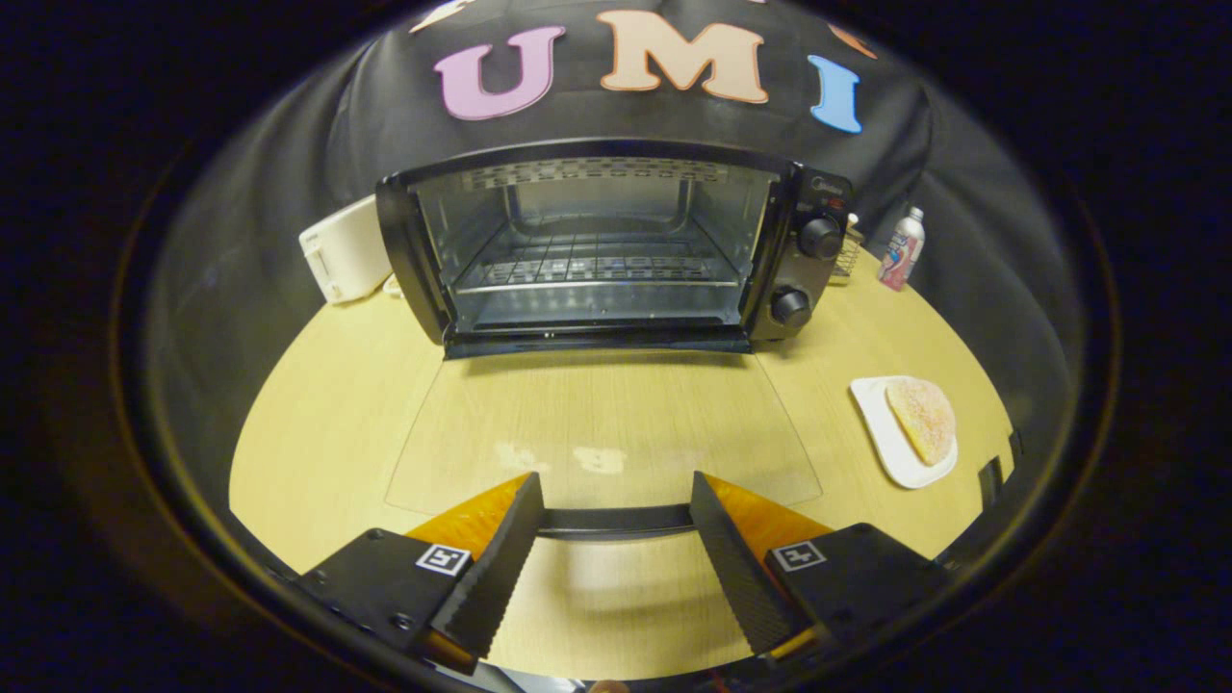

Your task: Open the toaster oven, put the food inside, and close the toaster oven door.

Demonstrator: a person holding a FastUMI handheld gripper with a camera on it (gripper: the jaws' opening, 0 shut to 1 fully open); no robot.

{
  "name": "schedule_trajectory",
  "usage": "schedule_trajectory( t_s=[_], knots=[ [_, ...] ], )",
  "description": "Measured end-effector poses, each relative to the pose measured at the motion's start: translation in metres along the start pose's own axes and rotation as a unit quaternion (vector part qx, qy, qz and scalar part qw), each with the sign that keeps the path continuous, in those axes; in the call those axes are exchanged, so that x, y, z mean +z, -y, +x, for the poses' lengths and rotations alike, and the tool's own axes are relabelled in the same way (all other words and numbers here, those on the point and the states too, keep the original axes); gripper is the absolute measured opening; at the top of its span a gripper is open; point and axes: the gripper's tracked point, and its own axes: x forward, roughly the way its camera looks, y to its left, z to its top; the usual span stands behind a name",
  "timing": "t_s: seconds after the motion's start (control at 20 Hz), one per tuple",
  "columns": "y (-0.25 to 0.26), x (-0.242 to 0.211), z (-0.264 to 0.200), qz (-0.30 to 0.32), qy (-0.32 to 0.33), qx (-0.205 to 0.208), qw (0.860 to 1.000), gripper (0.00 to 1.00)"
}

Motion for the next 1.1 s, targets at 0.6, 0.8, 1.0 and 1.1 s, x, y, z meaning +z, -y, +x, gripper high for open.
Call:
schedule_trajectory(
  t_s=[0.6,0.8,1.0,1.1],
  knots=[
    [0.082,0.08,-0.029,-0.022,0.078,-0.087,0.993,0.97],
    [0.137,0.092,-0.026,-0.007,0.078,-0.14,0.987,0.99],
    [0.186,0.098,-0.02,0.017,0.075,-0.18,0.981,0.99],
    [0.211,0.094,-0.013,0.033,0.06,-0.202,0.977,0.99]
  ],
)
